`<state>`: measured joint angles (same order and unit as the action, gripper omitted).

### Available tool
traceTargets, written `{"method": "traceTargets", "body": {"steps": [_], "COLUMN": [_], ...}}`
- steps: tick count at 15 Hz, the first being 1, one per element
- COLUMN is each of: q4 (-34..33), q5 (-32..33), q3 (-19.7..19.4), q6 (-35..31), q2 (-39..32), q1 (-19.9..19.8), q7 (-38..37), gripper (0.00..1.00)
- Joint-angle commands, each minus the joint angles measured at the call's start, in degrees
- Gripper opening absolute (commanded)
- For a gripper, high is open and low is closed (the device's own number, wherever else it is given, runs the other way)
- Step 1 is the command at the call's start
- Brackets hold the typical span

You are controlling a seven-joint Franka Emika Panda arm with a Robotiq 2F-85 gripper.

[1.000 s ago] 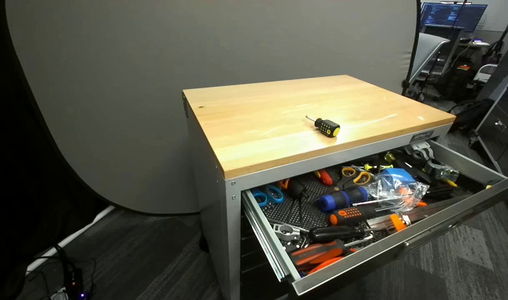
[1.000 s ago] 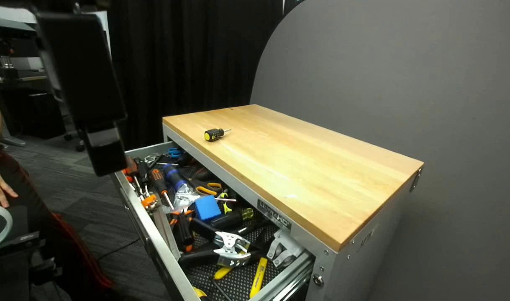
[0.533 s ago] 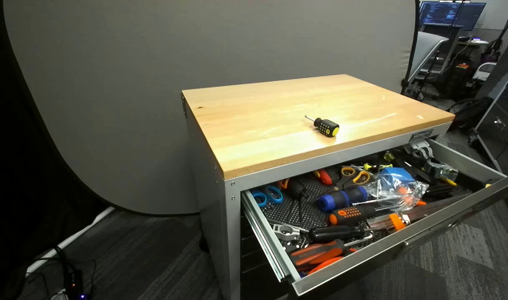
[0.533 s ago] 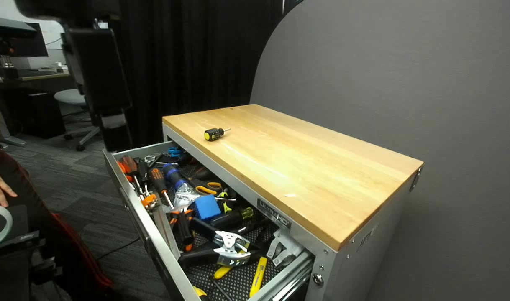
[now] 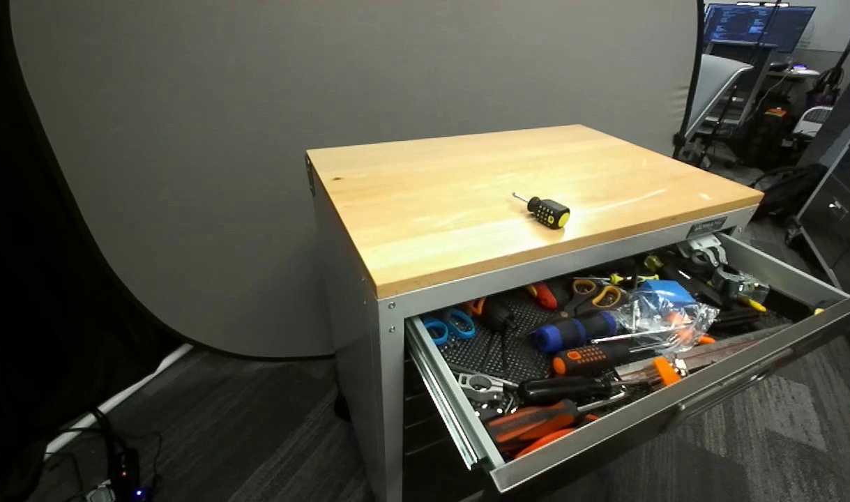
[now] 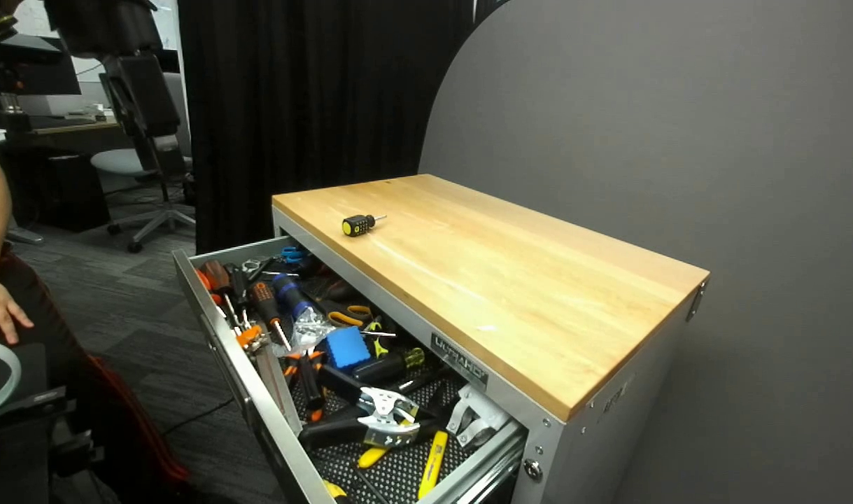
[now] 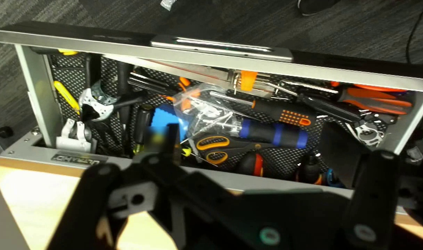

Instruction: Put the screwdriver in the drawer then close the drawer

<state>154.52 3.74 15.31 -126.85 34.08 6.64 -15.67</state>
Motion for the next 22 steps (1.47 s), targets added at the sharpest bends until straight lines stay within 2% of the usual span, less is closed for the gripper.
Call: {"method": "traceTargets", "body": {"steps": [1, 6, 11, 14, 20, 22], "q4": [-3.44, -3.7, -4.67, -7.26, -13.94, -16.31], "q5": [-0.18, -0.85, -5.96, -7.64, -3.84, -1.13], "q3": [3.64, 4.62, -1.77, -3.29, -3.56, -5.4], "q6": [-4.89, -21.3, -36.2, -44.19, -53.71, -55.36], "q2": [-4.66, -9.08, -17.73, -25.36, -39.99, -43.62], "q1": [1.57, 0.72, -0.33, -0.88, -1.12, -0.41], "q7": [-5.13, -11.0, -7.46, -7.05, -8.95, -9.88], "gripper": [1.0, 1.0, 1.0, 1.0, 1.0, 1.0]}}
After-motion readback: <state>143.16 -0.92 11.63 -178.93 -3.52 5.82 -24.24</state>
